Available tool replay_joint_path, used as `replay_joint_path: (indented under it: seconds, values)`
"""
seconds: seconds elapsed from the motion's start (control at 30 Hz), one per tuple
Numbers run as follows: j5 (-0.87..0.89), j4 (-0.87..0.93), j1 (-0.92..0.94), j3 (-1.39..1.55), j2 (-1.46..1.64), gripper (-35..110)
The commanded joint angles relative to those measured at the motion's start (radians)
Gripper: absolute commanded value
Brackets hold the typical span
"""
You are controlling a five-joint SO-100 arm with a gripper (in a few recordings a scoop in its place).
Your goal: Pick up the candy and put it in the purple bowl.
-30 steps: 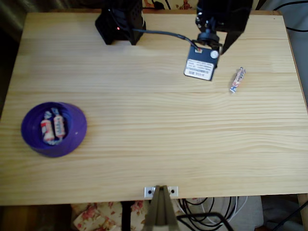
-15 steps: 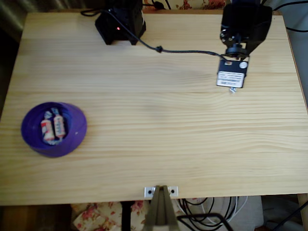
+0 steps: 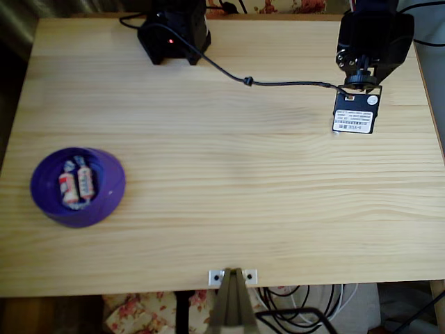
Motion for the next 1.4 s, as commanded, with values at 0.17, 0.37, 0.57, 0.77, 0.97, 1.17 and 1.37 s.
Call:
replay_joint_path:
  seconds: [0.17, 0.37, 0.57, 0.77, 0.97, 1.17, 1.37]
  values:
    - [0.377, 0.474, 0.002, -0.621, -0.282, -1]
    - [0.360, 0.847, 0.009, -1.304, -0.690, -1]
    - [0.376, 0.845, 0.011, -1.353, -0.713, -1]
    - [0.402, 0.845, -0.018, -1.368, -0.721, -1]
    - [0.411, 0.845, -0.032, -1.336, -0.713, 11]
    - [0.425, 0.845, -0.043, -1.299, -0.715, 20]
    - [0.403, 0.845, -0.020, -1.330, -0.765, 20]
